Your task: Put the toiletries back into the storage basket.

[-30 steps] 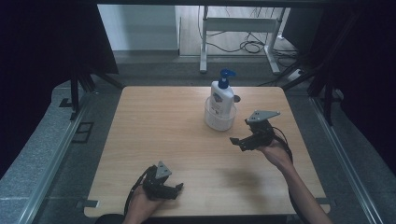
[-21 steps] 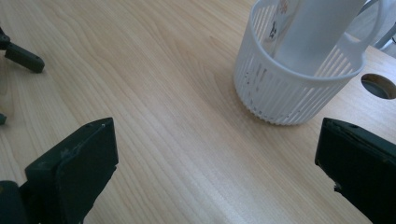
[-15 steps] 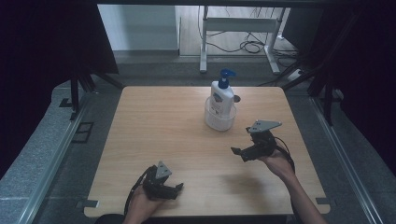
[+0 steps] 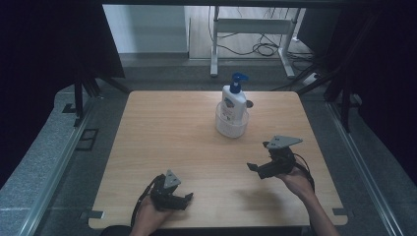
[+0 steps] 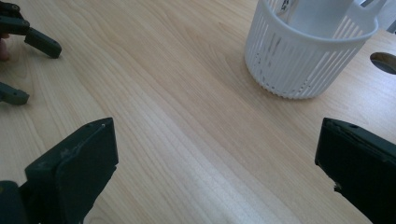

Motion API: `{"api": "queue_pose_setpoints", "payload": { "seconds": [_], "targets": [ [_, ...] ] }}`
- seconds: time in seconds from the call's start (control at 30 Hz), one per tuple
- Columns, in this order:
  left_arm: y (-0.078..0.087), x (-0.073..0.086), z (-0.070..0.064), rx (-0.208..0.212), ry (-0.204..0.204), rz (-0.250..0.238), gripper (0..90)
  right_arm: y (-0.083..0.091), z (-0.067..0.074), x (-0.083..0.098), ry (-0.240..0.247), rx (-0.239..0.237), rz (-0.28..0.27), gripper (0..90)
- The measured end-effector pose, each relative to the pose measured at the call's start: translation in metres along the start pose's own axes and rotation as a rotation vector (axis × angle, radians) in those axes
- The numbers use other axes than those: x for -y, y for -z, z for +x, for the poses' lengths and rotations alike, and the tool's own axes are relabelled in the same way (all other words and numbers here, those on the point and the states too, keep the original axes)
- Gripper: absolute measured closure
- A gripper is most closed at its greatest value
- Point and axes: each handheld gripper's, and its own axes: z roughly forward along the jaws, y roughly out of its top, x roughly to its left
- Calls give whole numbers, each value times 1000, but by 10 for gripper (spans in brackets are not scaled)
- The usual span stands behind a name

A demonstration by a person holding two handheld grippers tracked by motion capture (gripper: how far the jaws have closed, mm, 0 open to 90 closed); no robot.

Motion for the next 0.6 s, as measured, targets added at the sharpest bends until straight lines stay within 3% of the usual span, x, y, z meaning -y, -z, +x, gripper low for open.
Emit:
{"api": "queue_pose_setpoints", "payload": {
  "seconds": [0.6],
  "targets": [
    [0, 0, 0, -1, 2, 0, 116, 13, 13, 31, -13, 14, 6, 0]
  ]
}}
